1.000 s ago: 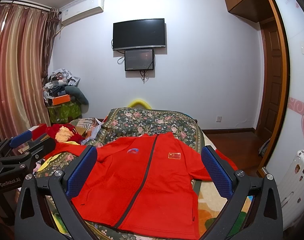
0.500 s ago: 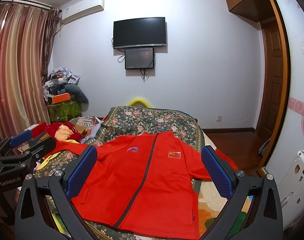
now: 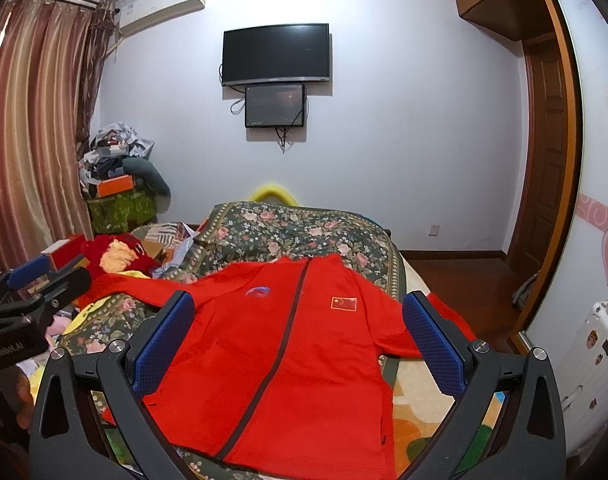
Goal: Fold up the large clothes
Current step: 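Grasp the red jacket's sleeve with the left gripper and lift it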
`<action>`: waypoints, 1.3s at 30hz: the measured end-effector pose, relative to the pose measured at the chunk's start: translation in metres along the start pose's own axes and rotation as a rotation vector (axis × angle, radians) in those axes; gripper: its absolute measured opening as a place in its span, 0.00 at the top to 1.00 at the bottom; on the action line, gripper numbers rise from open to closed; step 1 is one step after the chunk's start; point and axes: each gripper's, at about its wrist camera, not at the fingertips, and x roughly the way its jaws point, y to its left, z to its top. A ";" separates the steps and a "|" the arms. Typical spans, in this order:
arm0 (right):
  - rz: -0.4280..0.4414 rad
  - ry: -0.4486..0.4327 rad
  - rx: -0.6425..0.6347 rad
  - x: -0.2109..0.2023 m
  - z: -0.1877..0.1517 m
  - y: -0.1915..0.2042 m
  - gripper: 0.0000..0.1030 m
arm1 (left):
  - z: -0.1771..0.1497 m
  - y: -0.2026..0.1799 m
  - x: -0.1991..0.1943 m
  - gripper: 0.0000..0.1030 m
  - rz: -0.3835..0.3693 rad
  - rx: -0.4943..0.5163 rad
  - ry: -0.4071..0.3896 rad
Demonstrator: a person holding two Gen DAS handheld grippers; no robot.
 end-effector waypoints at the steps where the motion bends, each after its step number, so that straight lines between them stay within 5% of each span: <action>1: -0.002 0.007 -0.001 0.004 0.000 0.000 0.00 | 0.000 0.004 0.004 0.00 0.006 -0.004 0.004; 12: -0.026 0.116 -0.028 0.079 -0.002 -0.005 0.00 | -0.003 0.077 0.083 0.00 0.118 -0.102 0.112; 19: -0.045 0.194 -0.050 0.136 -0.002 -0.008 0.00 | -0.017 0.160 0.147 0.00 0.284 -0.202 0.175; 26: -0.068 0.283 -0.090 0.195 -0.003 -0.008 0.00 | -0.033 0.264 0.202 0.00 0.322 -0.305 0.306; 30: -0.073 0.340 -0.136 0.227 -0.006 -0.005 0.00 | -0.048 0.324 0.225 0.00 0.312 -0.451 0.380; 35: -0.036 0.423 -0.132 0.262 -0.017 -0.003 0.00 | -0.078 0.387 0.257 0.00 0.212 -0.713 0.476; 39: -0.020 0.486 -0.117 0.288 -0.025 -0.001 0.00 | -0.103 0.419 0.283 0.00 0.196 -0.814 0.534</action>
